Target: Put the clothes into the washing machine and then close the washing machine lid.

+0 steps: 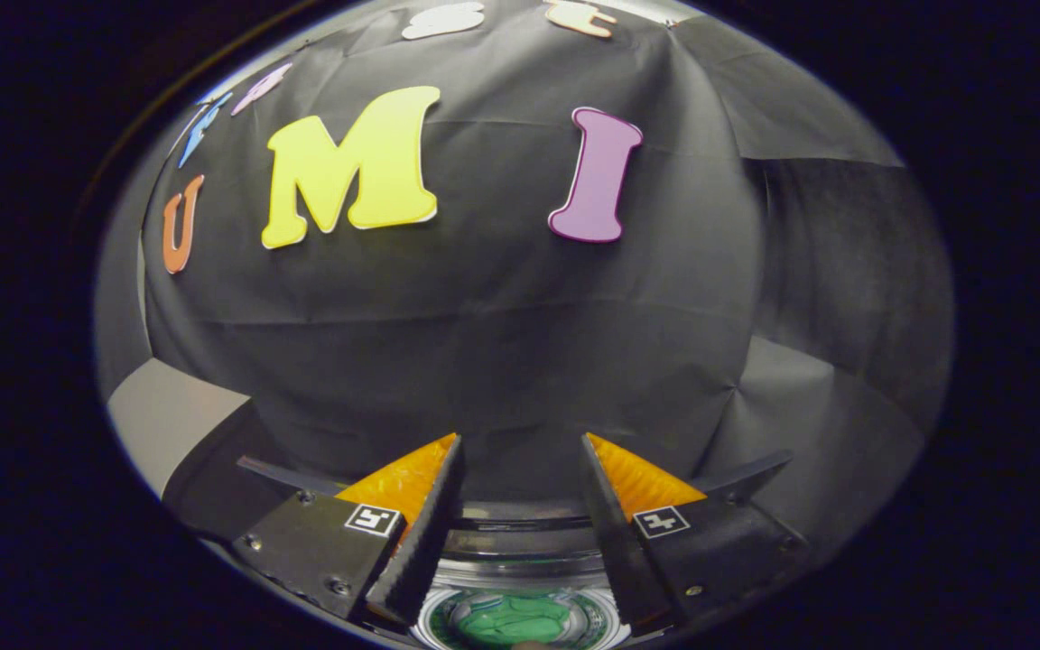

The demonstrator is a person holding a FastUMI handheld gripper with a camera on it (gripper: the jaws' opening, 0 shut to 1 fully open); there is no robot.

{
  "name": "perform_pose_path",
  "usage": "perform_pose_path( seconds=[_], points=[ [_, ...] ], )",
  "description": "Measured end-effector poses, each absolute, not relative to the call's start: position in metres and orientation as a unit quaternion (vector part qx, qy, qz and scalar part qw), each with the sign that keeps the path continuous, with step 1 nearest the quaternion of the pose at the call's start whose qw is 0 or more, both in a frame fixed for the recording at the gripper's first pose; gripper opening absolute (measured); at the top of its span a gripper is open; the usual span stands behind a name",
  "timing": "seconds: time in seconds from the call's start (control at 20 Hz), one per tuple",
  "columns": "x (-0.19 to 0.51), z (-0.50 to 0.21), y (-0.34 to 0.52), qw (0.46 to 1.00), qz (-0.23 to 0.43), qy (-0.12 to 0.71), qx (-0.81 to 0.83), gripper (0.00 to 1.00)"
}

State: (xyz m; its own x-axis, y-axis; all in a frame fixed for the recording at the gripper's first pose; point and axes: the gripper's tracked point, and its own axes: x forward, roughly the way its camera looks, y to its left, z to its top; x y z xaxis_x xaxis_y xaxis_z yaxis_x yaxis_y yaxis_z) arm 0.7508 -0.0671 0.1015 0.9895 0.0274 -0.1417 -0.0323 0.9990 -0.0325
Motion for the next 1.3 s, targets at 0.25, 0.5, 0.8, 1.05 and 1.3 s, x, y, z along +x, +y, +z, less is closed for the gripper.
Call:
perform_pose_path(
  seconds=[0.25,0.5,0.8,1.05,1.3],
  points=[
    [0.741,0.102,-0.067,0.999,0.011,0.043,-0.019,0.80],
    [0.723,0.097,-0.069,0.999,0.010,0.029,-0.019,0.80],
    [0.697,0.085,-0.075,1.000,0.012,0.013,-0.017,0.80],
    [0.681,0.076,-0.077,1.000,0.015,0.012,-0.017,0.80],
    [0.659,0.059,-0.080,0.999,0.019,0.022,-0.014,0.80]
  ],
)
